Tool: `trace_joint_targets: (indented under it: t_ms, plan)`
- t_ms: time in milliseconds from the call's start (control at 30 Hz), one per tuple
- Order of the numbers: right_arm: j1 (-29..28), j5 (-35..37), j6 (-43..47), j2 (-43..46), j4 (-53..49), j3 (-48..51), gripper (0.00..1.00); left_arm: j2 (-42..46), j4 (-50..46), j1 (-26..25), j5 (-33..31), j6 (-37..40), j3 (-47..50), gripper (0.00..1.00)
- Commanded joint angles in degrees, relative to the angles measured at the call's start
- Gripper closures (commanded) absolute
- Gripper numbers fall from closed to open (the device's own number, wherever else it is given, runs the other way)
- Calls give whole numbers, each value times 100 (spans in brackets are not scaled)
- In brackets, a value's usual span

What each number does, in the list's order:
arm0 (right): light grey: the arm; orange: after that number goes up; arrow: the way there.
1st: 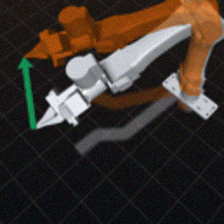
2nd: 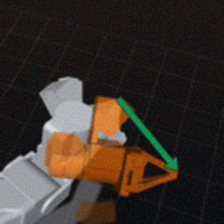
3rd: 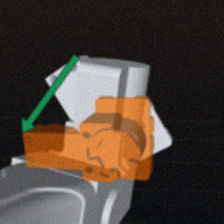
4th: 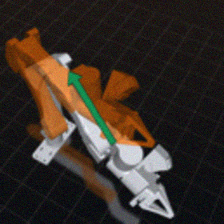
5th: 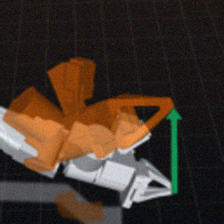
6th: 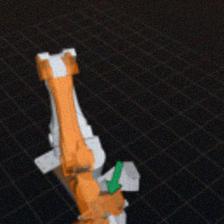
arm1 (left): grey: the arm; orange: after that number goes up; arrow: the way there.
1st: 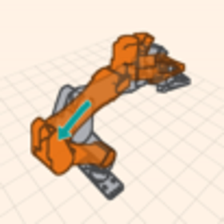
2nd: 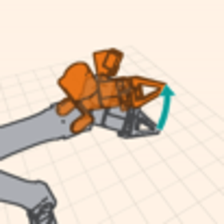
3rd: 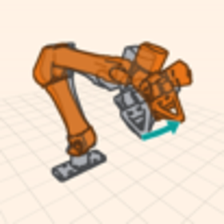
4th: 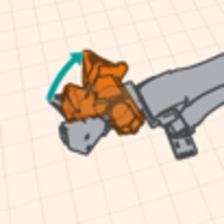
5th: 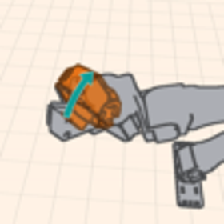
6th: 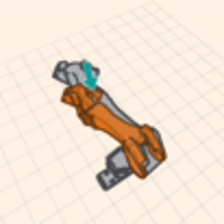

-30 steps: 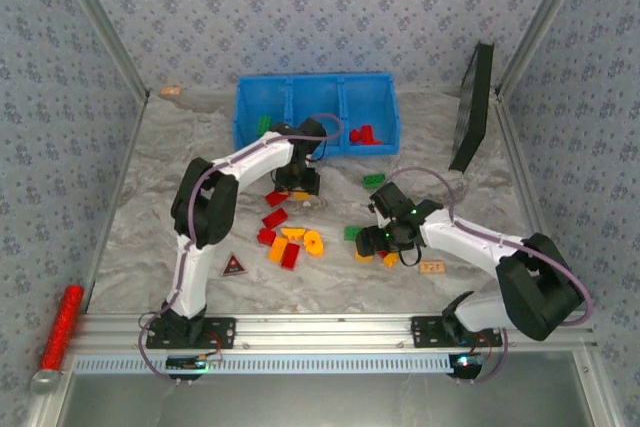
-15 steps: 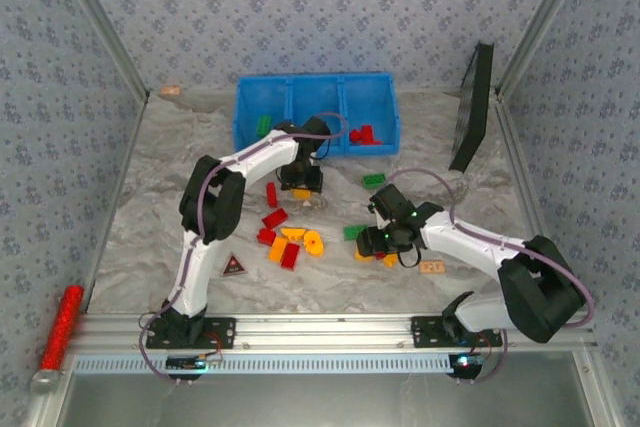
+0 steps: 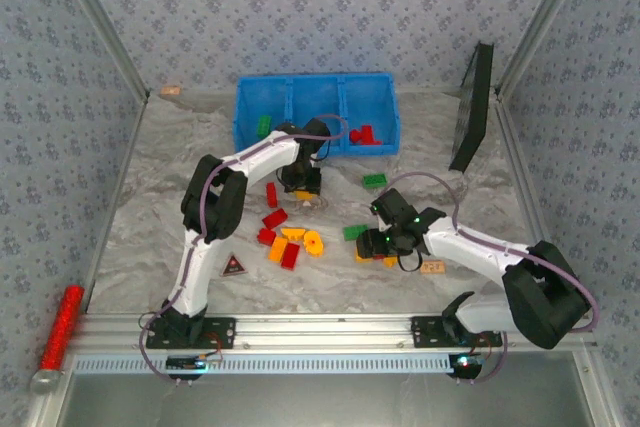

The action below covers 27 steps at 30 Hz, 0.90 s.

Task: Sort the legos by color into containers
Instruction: Pick up the lego from the center of the table.

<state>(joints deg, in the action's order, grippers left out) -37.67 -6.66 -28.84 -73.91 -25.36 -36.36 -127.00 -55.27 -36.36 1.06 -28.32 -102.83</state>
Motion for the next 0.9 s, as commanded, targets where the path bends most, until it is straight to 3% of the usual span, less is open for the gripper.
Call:
trace_joint_targets:
  t_ms: [0,467,867]
  plan:
    - [57,-101,-176,114,-105,234,24,-79,-46,8,131,63,13,61]
    - [731,-565,-569,502,460,446,30,-53,56,10,219,63,173,73]
    - [764,-482,-456,-304,611,169,32,144,-63,10,219,72,132,82]
